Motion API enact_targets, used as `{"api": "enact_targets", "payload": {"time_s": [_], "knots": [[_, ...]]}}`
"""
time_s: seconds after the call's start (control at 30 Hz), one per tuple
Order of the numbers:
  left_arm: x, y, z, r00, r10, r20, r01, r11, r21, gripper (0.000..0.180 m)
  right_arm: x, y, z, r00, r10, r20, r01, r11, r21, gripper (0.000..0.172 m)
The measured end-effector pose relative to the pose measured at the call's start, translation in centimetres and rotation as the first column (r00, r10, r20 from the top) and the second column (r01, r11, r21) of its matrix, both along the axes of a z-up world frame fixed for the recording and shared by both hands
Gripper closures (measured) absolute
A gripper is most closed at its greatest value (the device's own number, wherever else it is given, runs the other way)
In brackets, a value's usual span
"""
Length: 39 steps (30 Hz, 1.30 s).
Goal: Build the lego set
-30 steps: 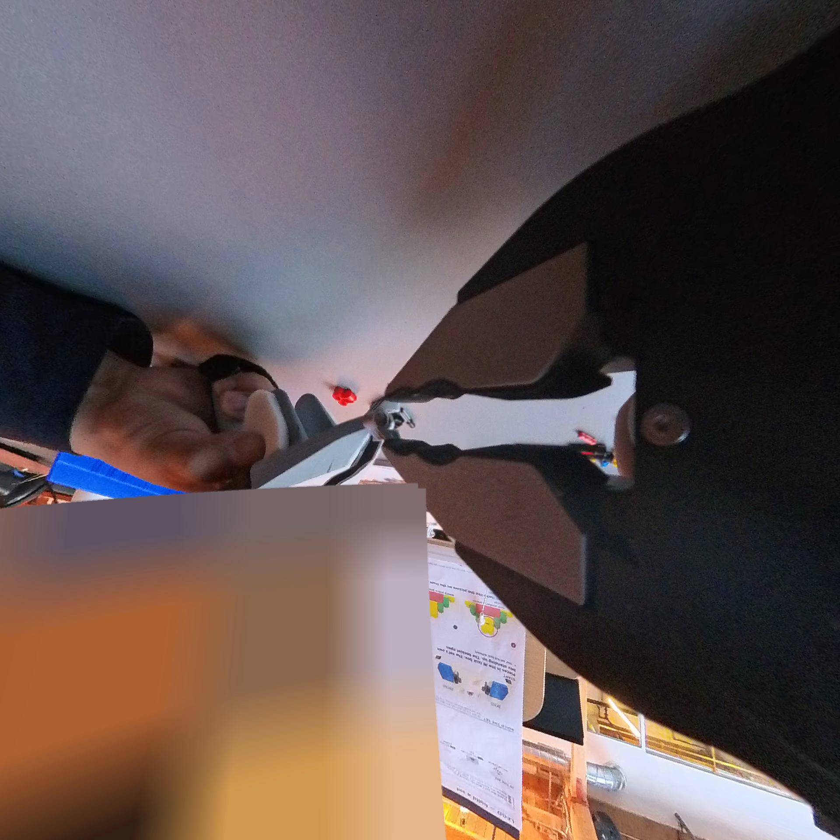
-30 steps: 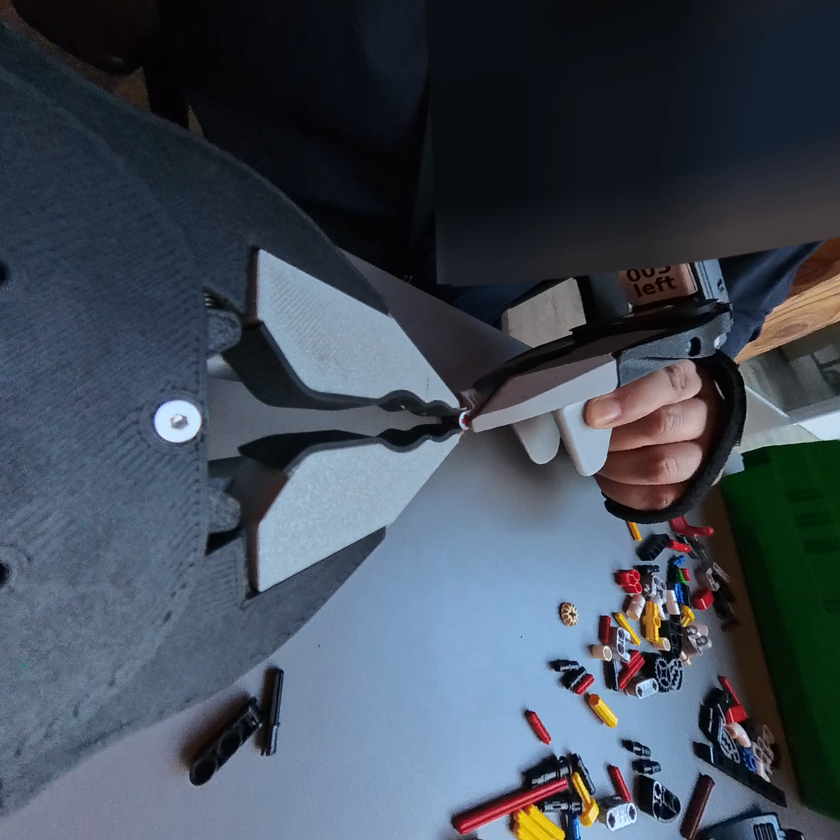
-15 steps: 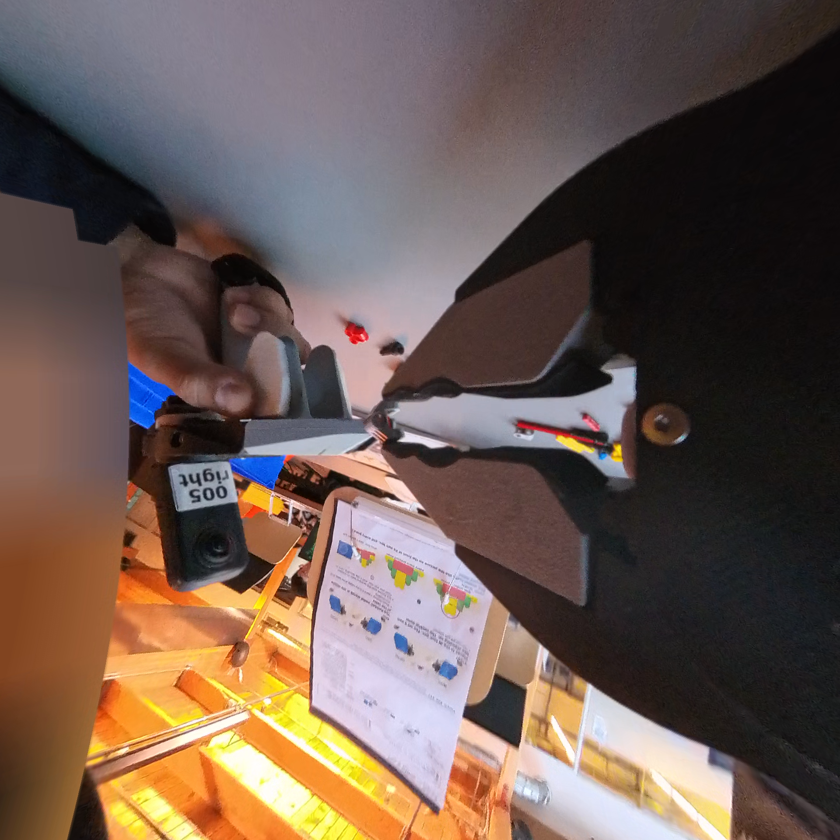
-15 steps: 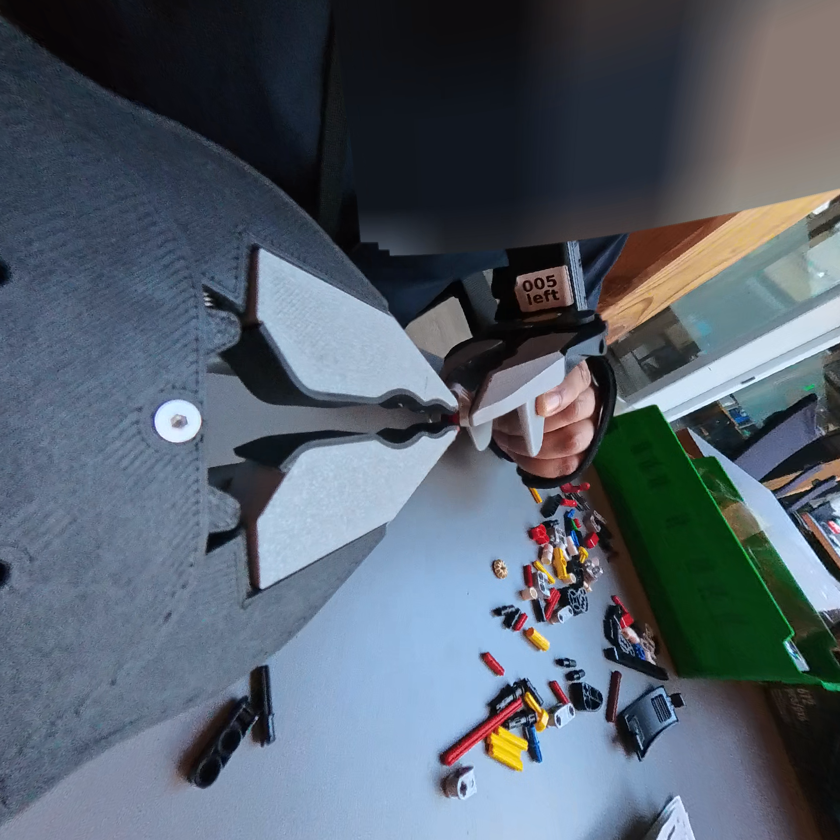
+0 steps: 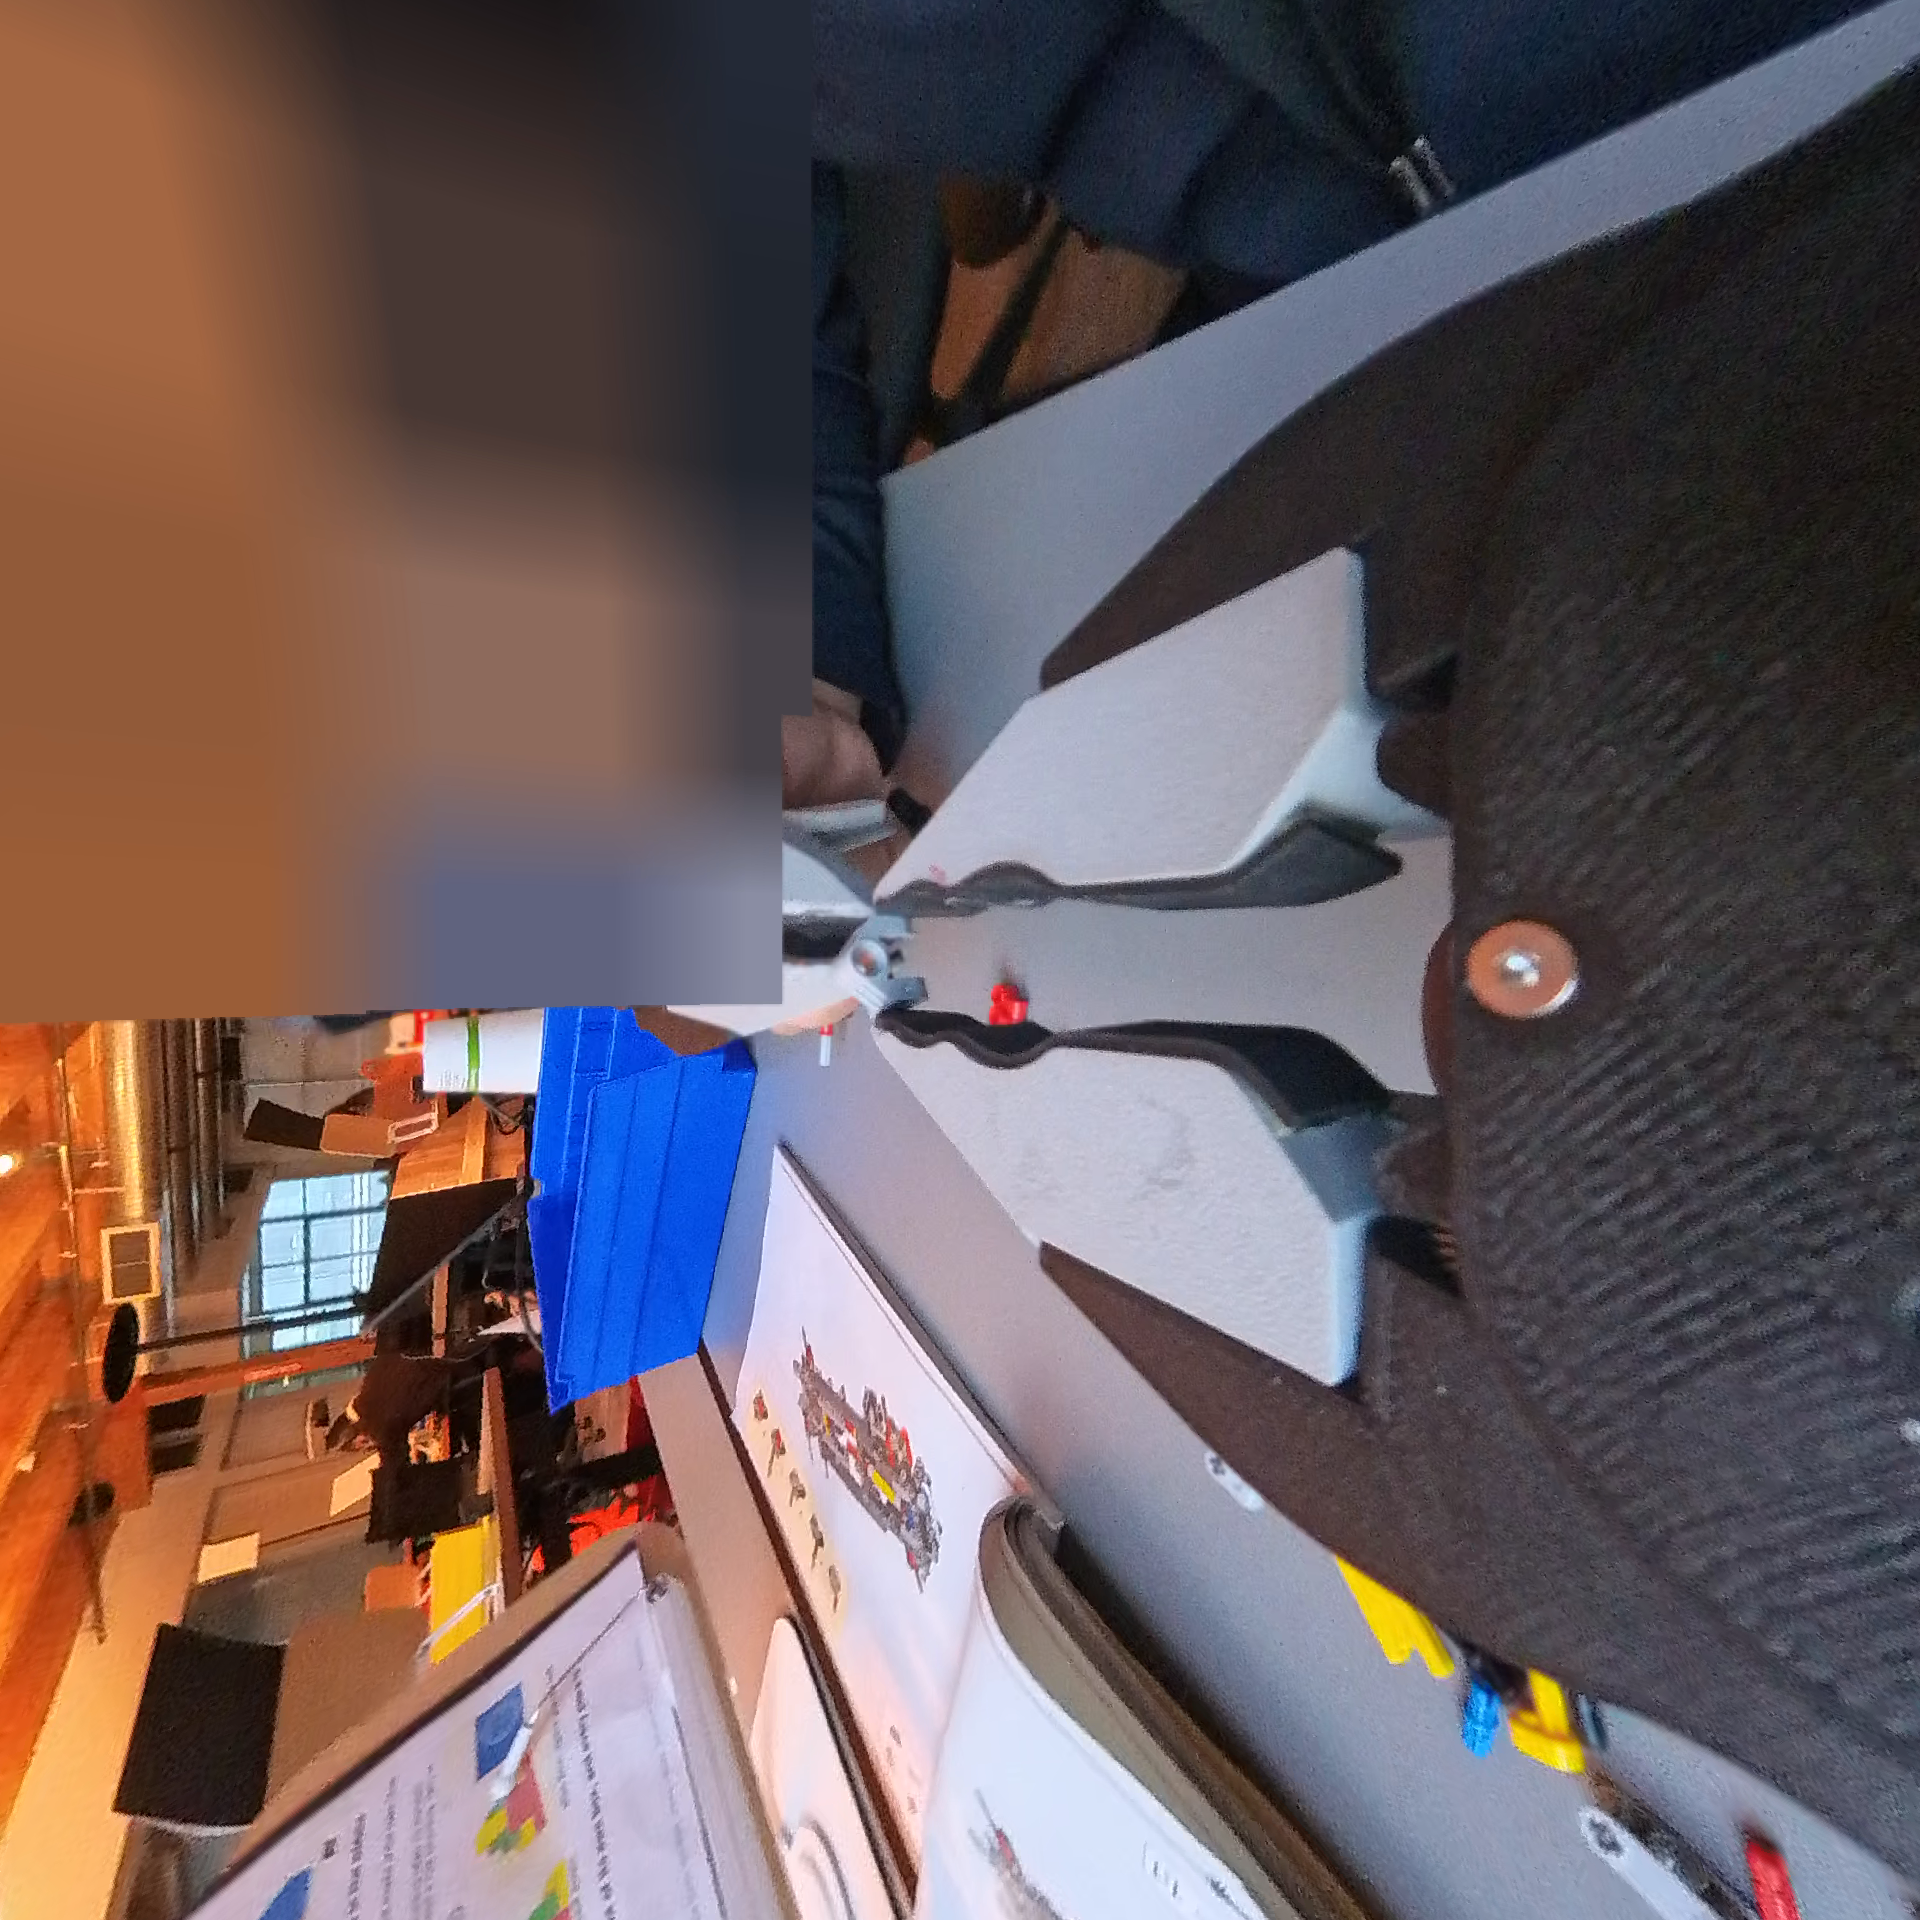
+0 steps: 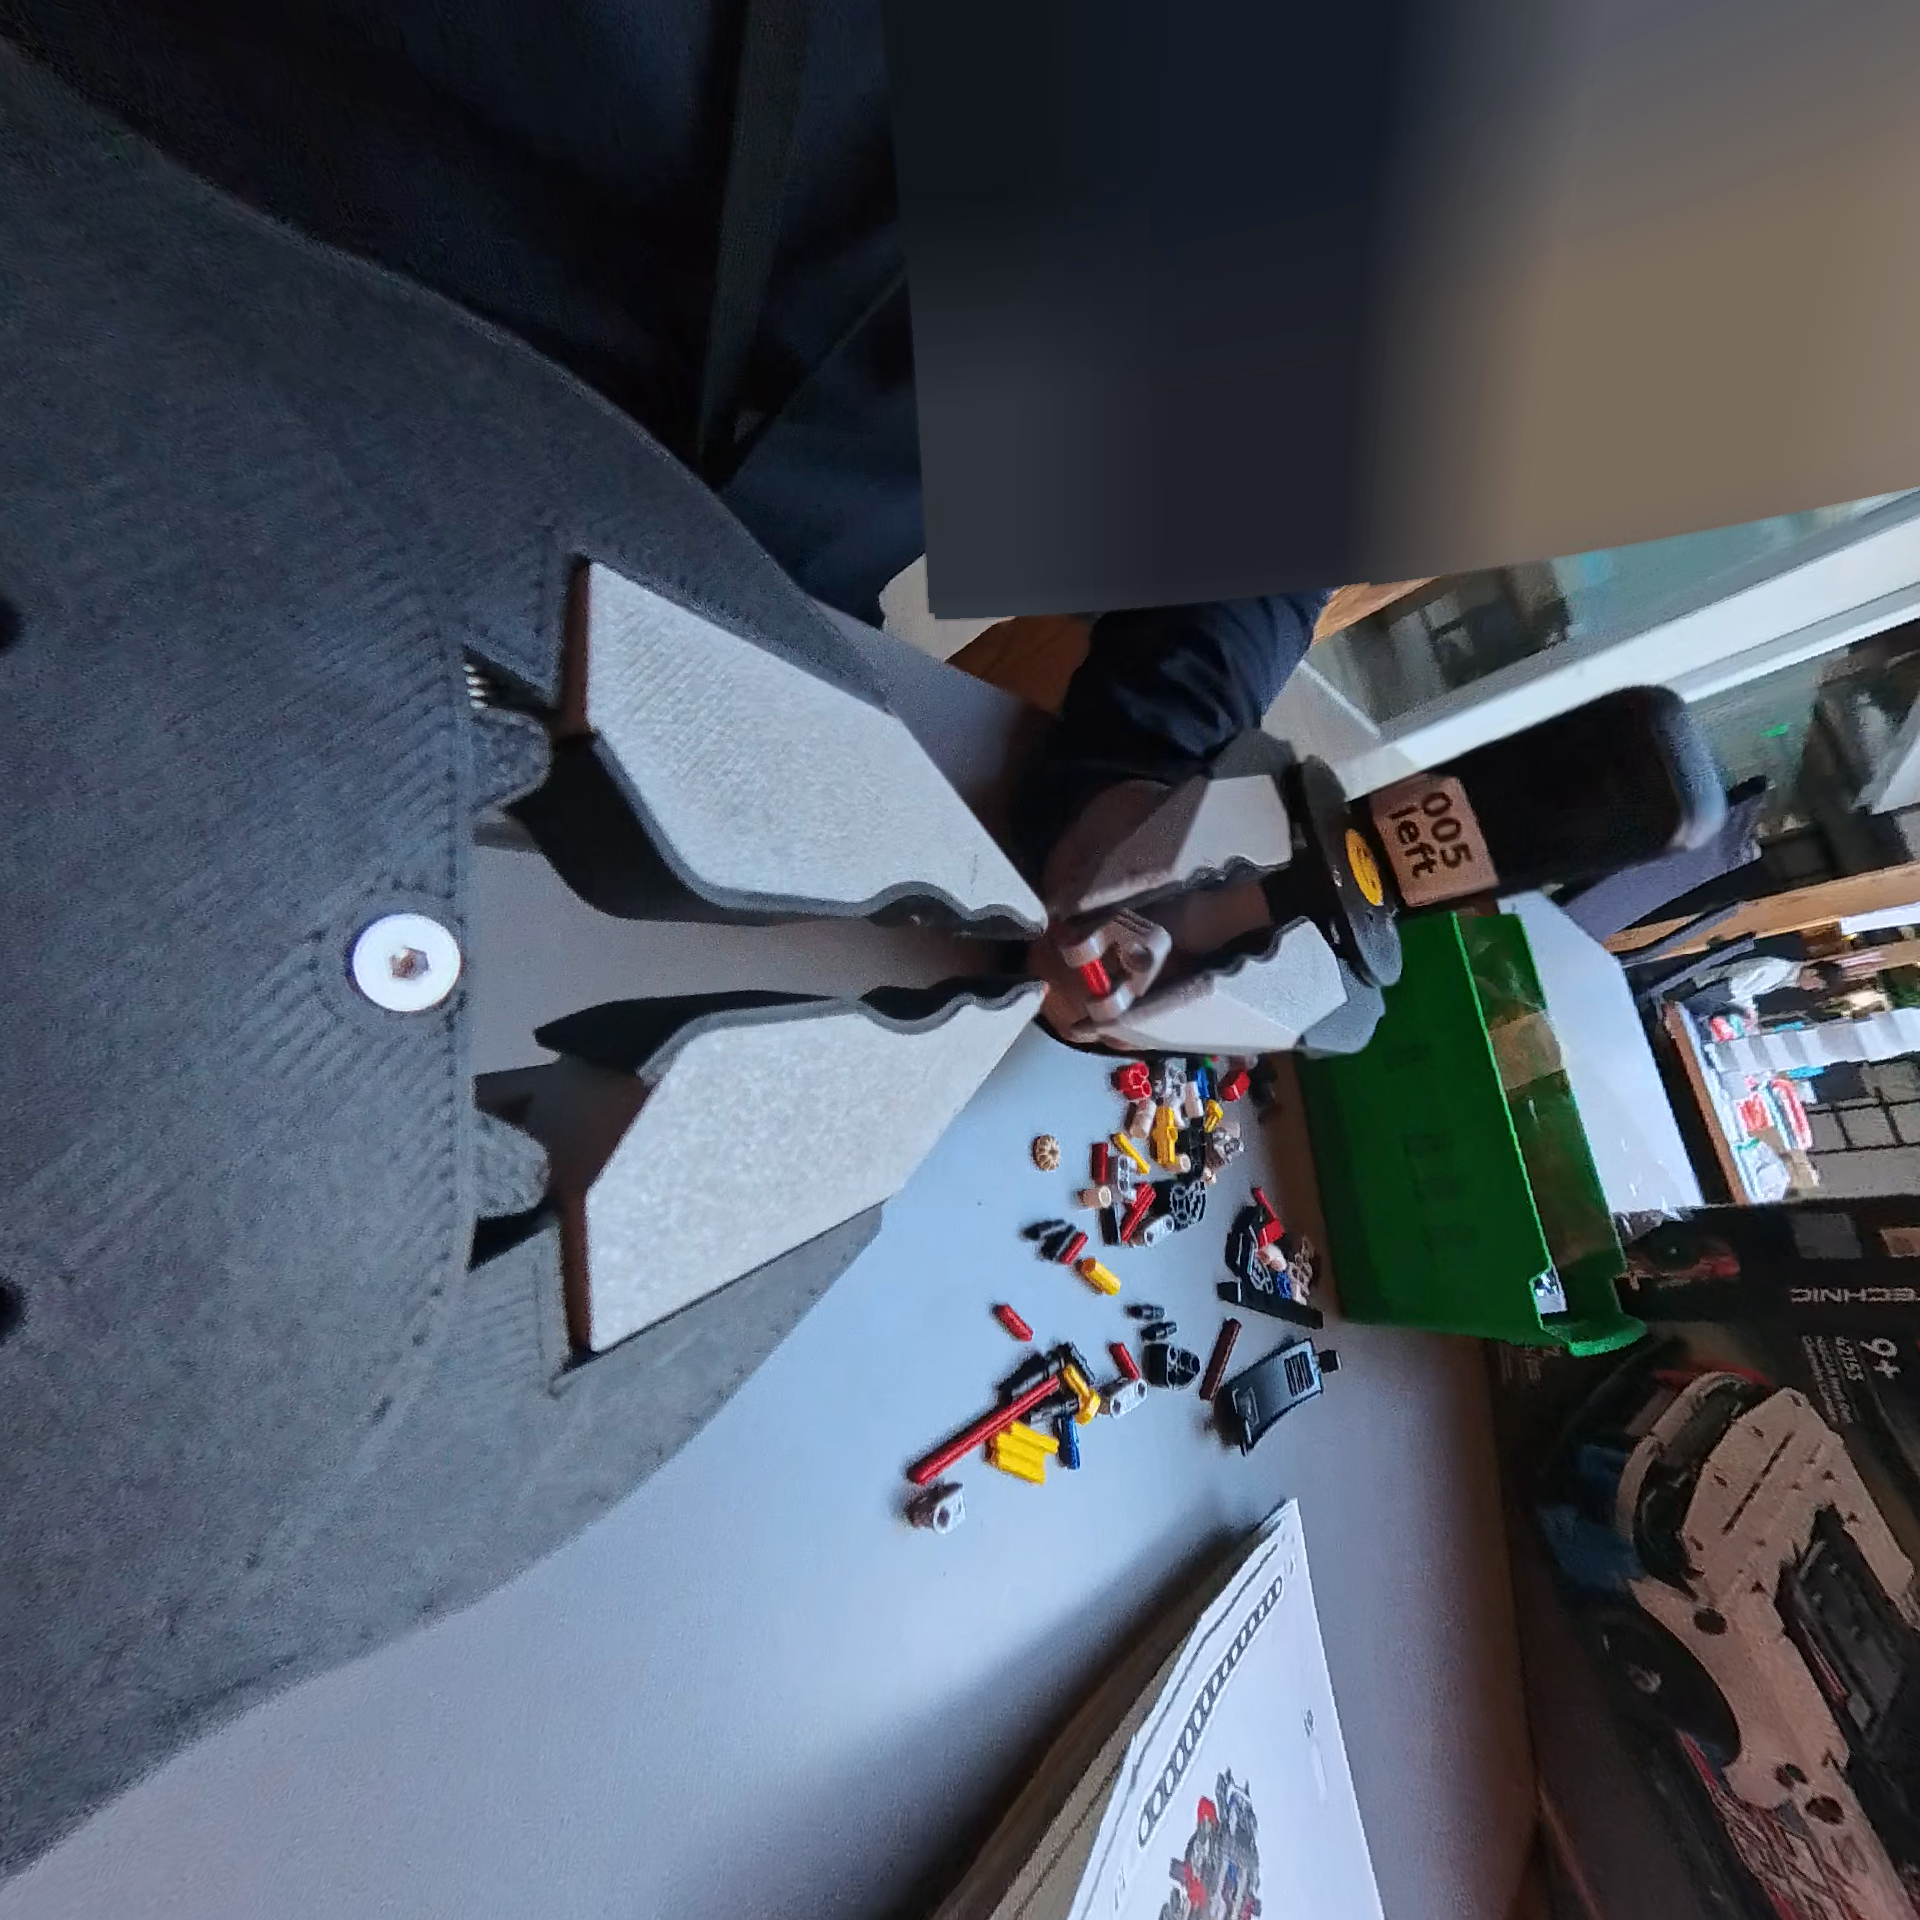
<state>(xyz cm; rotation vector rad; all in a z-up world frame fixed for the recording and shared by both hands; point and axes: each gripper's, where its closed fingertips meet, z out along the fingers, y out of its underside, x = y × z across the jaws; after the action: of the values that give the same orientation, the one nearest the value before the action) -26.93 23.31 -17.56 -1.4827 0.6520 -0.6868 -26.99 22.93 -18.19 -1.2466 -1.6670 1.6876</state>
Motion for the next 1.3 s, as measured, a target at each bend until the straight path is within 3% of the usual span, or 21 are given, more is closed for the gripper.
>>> {"api": "enact_targets", "payload": {"time_s": [0.3, 0.57, 0.67, 0.73, 0.8, 0.93, 1.07, 1.3], "knots": [[0.7, 0.1, 0.0, 0.996, -0.038, 0.077, 0.044, 0.996, -0.078, 0.165, 0.1, 0.5, 0.3, 0.999, -0.029, -0.028, 0.029, 1.000, 0.011, 0.163], [0.6, 0.4, 0.0, 0.990, -0.040, 0.135, 0.057, 0.990, -0.128, 0.164, 0.1, 0.8, -0.2, 0.994, -0.083, -0.067, 0.096, 0.970, 0.222, 0.167], [0.7, 0.3, 0.0, 0.991, -0.047, 0.126, 0.062, 0.991, -0.120, 0.164, 0.1, 0.3, -0.5, 0.997, -0.055, -0.055, 0.065, 0.978, 0.197, 0.164], [1.0, 0.1, -0.1, 0.998, -0.047, 0.042, 0.049, 0.997, -0.058, 0.165, 0.3, 0.1, -0.1, 0.999, -0.016, -0.040, 0.019, 0.997, 0.080, 0.158], [1.2, 0.0, -0.9, 0.988, 0.001, -0.154, 0.008, 0.998, 0.058, 0.165, 0.8, 0.0, 0.6, 0.998, 0.045, -0.031, -0.047, 0.996, -0.072, 0.156], [2.0, -0.5, -2.3, 0.869, 0.139, -0.474, 0.009, 0.955, 0.297, 0.164, 0.8, 0.8, 0.0, 0.996, 0.078, 0.049, -0.063, 0.965, -0.254, 0.164], [2.3, -0.5, -2.3, 0.774, 0.266, -0.574, 0.017, 0.898, 0.439, 0.164, 0.9, -0.6, -1.4, 0.985, 0.135, 0.110, -0.111, 0.974, -0.197, 0.165], [2.2, -0.4, -2.7, 0.721, 0.318, -0.615, 0.021, 0.878, 0.478, 0.164, 1.0, -0.7, -1.7, 0.984, 0.136, 0.111, -0.119, 0.982, -0.147, 0.170]]}}
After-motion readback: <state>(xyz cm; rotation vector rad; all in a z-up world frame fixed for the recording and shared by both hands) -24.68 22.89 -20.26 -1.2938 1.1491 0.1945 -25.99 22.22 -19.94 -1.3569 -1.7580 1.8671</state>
